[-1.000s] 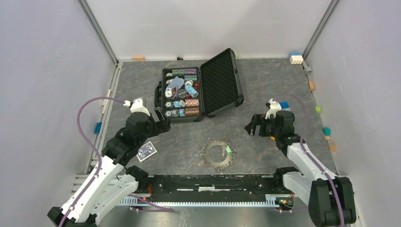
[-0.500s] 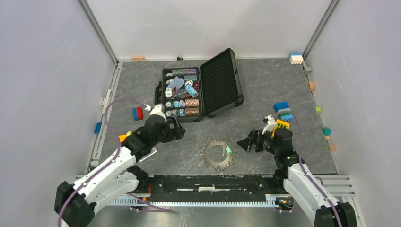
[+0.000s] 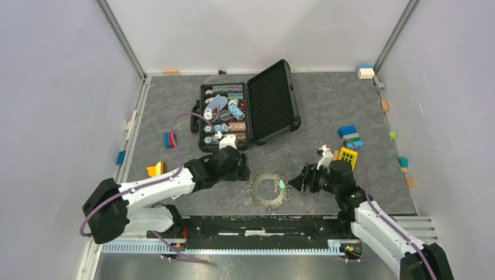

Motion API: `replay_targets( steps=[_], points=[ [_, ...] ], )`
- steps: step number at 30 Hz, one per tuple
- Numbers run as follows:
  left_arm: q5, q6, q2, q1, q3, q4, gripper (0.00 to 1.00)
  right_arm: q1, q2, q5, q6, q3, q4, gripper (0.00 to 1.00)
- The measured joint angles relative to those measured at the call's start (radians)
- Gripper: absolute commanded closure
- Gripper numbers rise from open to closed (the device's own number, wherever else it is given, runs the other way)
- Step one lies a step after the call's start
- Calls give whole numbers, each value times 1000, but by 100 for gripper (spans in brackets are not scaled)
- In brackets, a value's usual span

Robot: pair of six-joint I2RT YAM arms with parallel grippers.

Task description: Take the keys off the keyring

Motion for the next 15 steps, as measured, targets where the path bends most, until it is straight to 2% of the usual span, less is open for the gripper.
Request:
replay_targets(
  steps=[5, 7, 15],
  points=[
    [-19, -28, 64, -76, 7, 25, 24, 87, 14, 59, 34, 0, -3, 28],
    [-26, -38, 82, -108, 7, 35, 24, 124, 29, 80, 51, -2, 2, 30],
    [-51, -91, 152, -216, 6, 77, 40, 242, 88, 182, 109, -4, 69, 34]
  ],
)
